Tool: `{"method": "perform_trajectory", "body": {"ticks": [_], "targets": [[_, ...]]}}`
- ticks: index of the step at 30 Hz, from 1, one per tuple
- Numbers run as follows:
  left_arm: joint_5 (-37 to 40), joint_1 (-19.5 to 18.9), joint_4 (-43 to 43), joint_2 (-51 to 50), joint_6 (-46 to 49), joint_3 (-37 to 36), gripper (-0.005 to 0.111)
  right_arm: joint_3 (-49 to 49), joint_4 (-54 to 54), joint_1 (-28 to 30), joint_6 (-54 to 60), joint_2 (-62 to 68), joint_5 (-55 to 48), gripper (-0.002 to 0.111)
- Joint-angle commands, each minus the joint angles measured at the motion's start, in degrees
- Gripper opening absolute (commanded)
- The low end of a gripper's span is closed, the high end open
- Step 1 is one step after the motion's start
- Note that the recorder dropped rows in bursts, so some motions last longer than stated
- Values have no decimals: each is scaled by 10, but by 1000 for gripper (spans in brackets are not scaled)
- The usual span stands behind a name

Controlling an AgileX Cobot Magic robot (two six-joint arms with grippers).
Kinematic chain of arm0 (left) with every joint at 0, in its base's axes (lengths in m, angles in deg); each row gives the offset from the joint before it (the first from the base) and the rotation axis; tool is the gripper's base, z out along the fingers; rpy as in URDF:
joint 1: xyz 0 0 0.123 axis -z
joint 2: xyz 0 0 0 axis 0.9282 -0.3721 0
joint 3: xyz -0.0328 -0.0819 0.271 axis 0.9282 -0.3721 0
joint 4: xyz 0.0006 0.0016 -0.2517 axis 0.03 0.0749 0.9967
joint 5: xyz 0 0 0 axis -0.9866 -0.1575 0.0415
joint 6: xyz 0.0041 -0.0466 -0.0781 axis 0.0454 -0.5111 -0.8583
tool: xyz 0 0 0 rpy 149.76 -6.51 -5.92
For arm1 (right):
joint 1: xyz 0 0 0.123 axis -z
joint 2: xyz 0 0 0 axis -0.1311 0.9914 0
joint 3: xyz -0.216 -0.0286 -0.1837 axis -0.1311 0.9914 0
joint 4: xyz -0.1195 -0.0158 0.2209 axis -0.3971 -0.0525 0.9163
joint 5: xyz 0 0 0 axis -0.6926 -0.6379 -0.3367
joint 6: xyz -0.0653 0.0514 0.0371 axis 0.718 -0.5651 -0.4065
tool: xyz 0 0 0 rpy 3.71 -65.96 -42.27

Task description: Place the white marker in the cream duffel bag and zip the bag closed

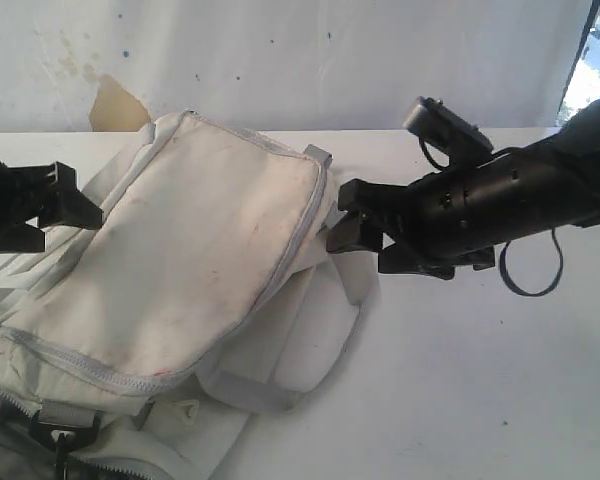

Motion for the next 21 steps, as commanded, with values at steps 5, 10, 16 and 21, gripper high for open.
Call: {"method": "perform_trajectory", "body": {"ticks": [5, 10, 16, 21], "targets": [[13, 2, 151, -67, 112, 3, 85, -87, 44, -53, 9, 109, 28, 61], [-8, 2, 144, -99, 112, 3, 73, -108, 49, -64, 9, 147, 46, 61], [-19, 2, 179, -105, 112, 3, 7, -118, 144, -64, 34, 192, 55, 49], [-12, 2, 212, -105, 110, 3, 0, -144, 164, -64, 84, 206, 26, 5]]}}
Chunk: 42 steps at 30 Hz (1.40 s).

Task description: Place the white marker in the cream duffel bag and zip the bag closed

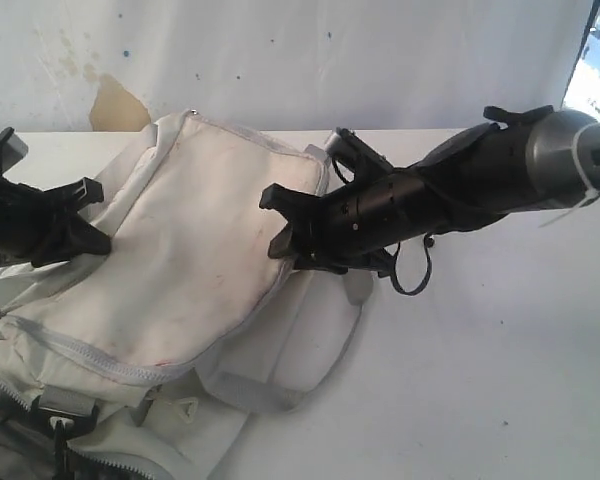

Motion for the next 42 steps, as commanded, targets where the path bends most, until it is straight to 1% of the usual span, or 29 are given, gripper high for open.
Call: {"method": "perform_trajectory", "body": {"ticks": [1, 5, 7, 11, 15, 20, 22, 27, 31, 33, 34, 35, 39, 41, 42], "targets": [[1, 2, 43, 0, -10, 3, 0, -21, 3, 0, 32, 4, -19, 0], [15, -8, 67, 1, -29, 3, 0, -55, -43, 0, 31, 5, -27, 0], [21, -26, 77, 8, -42, 3, 0, -89, -116, 0, -14, 9, -34, 0], [34, -56, 102, 43, -45, 3, 0, -134, -200, 1, -67, 22, -28, 0], [29, -62, 111, 82, -69, -12, 0, -188, -212, 8, -84, 46, -38, 0], [-3, -62, 158, 122, -55, -49, 0, -259, -218, 17, -75, 83, -68, 0], [-17, -62, 161, 135, -47, -58, 0, -281, -225, 17, -70, 92, -63, 0], [-75, -62, 161, 129, -43, -73, 0, -303, -234, 17, -57, 107, -59, 0], [-70, -62, 165, 99, -41, -73, 0, -303, -244, 17, -57, 118, -75, 1], [-56, -62, 165, 89, -22, -73, 0, -303, -244, 17, -57, 118, -91, 6], [-50, -62, 165, 85, -11, -73, 0, -303, -244, 17, -57, 115, -98, 11], [-49, -62, 165, 83, -3, -73, 0, -303, -244, 17, -56, 113, -105, 19], [-44, -62, 165, 80, -1, -73, 0, -303, -251, 17, -41, 91, -133, 54], [-45, -62, 165, 80, -1, -73, 0, -303, -276, 17, -30, 73, -141, 61], [-45, -62, 165, 80, -1, -73, 0, -303, -290, 17, -27, 62, -146, 61]]}}
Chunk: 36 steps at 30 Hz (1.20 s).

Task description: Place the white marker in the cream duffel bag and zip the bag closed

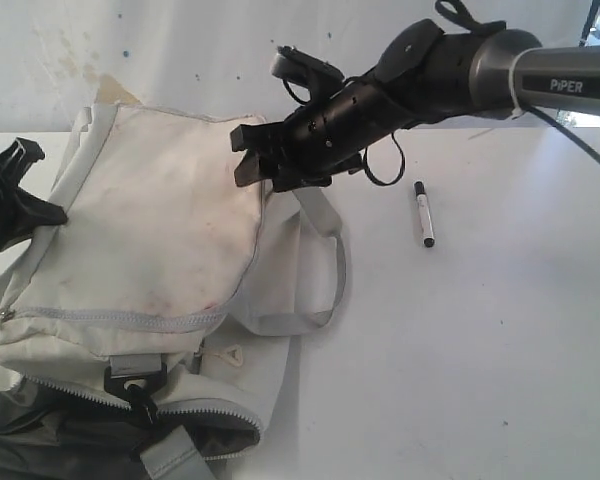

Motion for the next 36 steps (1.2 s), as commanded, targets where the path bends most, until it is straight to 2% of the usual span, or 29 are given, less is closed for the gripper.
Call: {"method": "perform_trajectory", "body": {"ticks": [1, 5, 10, 16, 21, 26, 36], "targets": [[-9, -5, 9, 1, 5, -4, 0, -3, -50, 6, 25, -48, -31, 61], [-7, -5, 9, 1, 4, -4, 0, -3, -62, 1, 62, -86, -89, 59], [-4, -5, 8, 1, 4, -4, 0, -3, -62, -35, 125, -103, -155, 58], [0, -5, 5, 1, 4, -4, 0, -3, -62, -99, 167, -104, -175, 58], [1, -5, 4, 1, 4, -4, 0, -3, -62, -153, 271, -104, -174, 58], [2, -5, 4, 1, 5, -4, 0, -3, -53, -202, 388, -104, -133, 58], [17, -5, -23, 1, 5, -4, 0, -1, -44, -276, 410, -78, 13, 58]]}}
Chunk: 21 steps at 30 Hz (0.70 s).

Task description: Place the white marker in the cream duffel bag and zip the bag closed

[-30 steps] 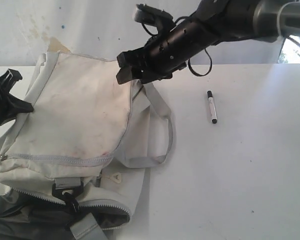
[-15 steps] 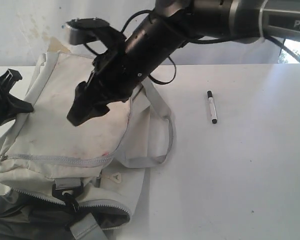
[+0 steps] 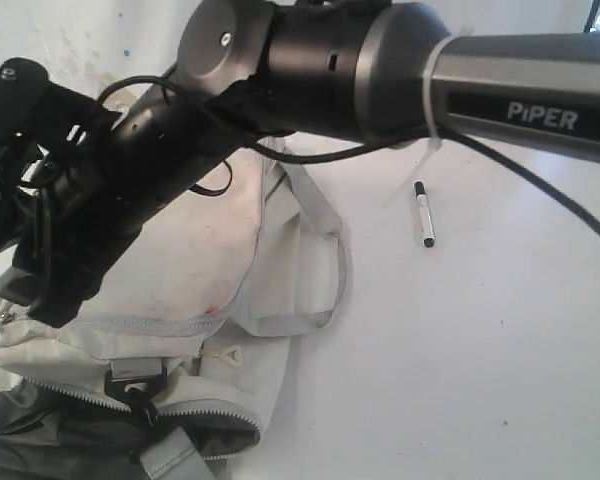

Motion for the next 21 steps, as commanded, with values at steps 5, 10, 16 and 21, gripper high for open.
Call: {"method": "perform_trajectory", "body": {"ticks": [5, 10, 16, 21], "targets": [[11, -1, -30, 1, 6, -4, 0, 0, 10, -46, 11, 38, 91, 58], [16, -1, -38, 1, 16, -4, 0, 0, 10, -68, 11, 60, 124, 58], [21, -1, -43, 1, 16, -4, 0, 0, 10, -88, 53, 83, 180, 58], [16, -1, -69, 1, 46, -4, 0, 0, 9, -96, 58, 98, 200, 54]]}}
